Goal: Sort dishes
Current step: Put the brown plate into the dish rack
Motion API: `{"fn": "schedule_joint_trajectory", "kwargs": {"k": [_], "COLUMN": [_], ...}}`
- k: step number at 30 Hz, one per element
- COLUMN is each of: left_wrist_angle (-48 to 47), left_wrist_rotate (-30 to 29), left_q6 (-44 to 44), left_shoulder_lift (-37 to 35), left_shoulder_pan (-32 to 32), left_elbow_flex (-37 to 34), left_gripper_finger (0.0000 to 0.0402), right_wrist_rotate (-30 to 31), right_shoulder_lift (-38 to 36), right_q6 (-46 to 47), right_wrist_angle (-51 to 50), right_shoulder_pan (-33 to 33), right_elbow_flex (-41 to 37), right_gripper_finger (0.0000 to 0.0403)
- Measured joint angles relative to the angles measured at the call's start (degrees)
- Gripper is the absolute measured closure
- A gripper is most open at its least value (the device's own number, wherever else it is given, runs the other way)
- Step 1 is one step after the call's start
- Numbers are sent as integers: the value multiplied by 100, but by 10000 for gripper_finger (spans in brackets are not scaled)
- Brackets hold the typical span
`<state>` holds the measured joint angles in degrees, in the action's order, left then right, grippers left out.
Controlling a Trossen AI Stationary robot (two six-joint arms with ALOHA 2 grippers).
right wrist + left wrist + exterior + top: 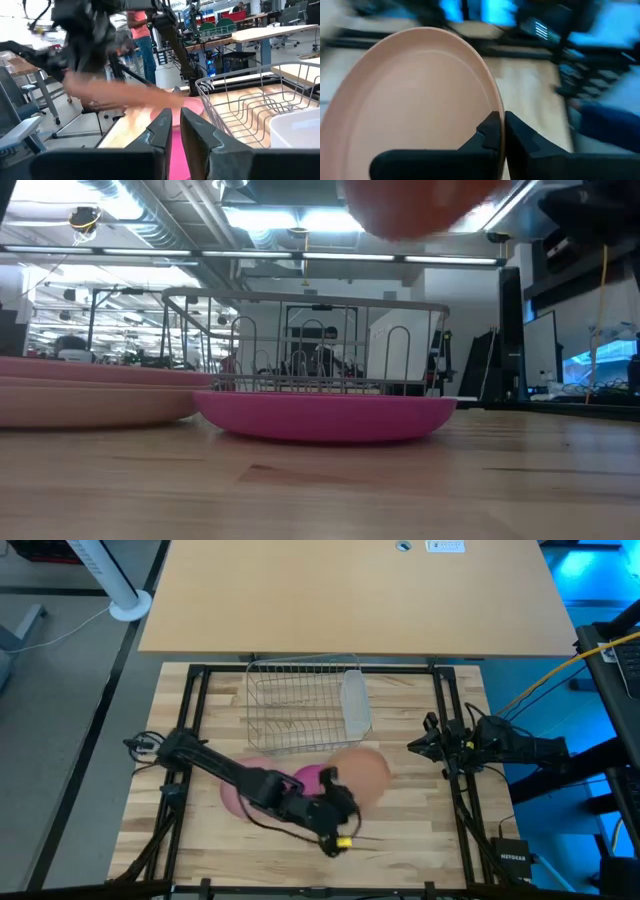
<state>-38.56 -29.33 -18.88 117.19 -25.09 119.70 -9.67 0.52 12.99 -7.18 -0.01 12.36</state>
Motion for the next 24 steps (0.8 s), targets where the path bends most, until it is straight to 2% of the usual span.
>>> {"fn": "schedule_joint_trajectory", "kwargs": {"k": [6, 9, 13, 18, 20, 24], "left_wrist_angle": [-1147, -1859, -3216, -5134, -5077, -4957], "left_wrist_rotate": [-1946, -2707, -3552, -4434, -4722, -4909], "left_q6": [-227, -758, -2093, -4722, -5274, -5984], "left_shoulder_lift": [-938, -1394, -1912, -2262, -2402, -2610], "left_shoulder_pan": [-118, -161, -154, -152, -152, -128], "left_elbow_flex": [0, 0, 0, -212, -577, -1322], "left_gripper_finger": [401, 401, 401, 401, 401, 401], "right_wrist_rotate": [0, 0, 0, 0, 0, 0], "right_shoulder_lift": [6, 6, 6, 6, 6, 6], "right_q6": [-4, -4, -4, -19, -119, -290], "right_wrist_angle": [-127, -227, -392, -387, -376, -380], "right_shoulder_pan": [0, 0, 0, 0, 0, 0], "right_elbow_flex": [0, 0, 0, 0, 0, 0], "right_gripper_finger": [358, 358, 358, 358, 358, 358]}}
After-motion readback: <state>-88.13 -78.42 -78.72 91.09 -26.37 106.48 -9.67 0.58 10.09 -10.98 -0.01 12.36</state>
